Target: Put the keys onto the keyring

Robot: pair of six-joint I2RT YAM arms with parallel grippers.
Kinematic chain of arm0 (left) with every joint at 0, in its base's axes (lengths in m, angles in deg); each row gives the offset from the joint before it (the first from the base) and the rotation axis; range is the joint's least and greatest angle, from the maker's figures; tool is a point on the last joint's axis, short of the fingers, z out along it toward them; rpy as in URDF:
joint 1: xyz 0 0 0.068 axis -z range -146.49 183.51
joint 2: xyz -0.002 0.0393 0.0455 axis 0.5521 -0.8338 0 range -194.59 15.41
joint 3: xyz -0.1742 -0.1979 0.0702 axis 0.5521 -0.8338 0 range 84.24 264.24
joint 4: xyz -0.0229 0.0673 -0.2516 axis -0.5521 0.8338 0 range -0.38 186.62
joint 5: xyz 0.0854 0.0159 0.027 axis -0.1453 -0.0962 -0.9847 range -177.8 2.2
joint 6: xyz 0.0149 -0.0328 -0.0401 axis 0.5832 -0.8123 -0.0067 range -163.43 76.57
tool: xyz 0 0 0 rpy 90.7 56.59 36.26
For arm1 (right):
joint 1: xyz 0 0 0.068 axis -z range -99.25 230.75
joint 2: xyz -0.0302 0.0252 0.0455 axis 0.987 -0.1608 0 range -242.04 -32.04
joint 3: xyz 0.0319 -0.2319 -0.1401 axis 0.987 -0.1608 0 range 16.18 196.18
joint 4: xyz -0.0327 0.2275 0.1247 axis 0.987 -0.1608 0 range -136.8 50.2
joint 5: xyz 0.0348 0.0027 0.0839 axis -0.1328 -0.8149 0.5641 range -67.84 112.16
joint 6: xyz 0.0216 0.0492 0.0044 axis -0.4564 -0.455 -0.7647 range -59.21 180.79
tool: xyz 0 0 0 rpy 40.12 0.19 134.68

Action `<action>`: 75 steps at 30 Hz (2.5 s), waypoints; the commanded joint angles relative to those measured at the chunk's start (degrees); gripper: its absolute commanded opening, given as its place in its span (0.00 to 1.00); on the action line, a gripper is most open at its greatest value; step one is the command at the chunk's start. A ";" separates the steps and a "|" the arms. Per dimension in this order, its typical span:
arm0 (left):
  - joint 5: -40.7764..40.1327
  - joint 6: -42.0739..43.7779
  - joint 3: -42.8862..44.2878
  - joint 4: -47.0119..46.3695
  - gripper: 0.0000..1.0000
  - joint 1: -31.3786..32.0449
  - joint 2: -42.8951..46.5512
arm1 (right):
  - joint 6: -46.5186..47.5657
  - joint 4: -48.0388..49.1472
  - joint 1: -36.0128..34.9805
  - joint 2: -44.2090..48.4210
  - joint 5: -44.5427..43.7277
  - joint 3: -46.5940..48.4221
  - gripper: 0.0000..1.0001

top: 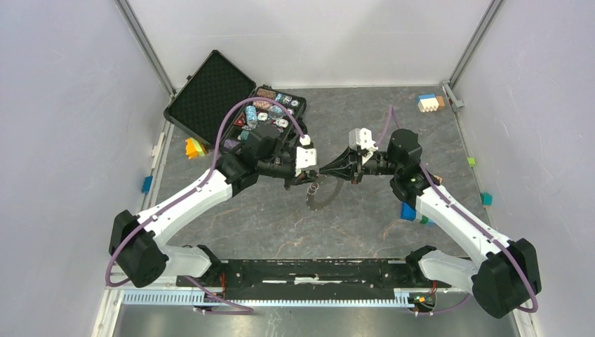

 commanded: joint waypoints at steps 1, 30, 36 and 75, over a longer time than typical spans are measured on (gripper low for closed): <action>5.04 -7.02 -2.42 -8.48 0.02 0.08 -0.16 | -2.05 6.05 0.32 0.79 0.14 -0.67 0.00; -1.97 0.56 -0.27 -2.30 0.62 -0.80 2.96 | 1.05 4.92 0.65 1.89 -0.31 -3.99 0.00; -1.15 2.74 2.05 1.95 0.55 -0.80 3.70 | 0.96 4.80 0.77 1.93 0.13 -3.38 0.00; 0.46 -0.82 6.36 5.18 0.02 -0.82 0.56 | 8.40 -2.76 0.91 1.92 -1.68 -2.54 0.03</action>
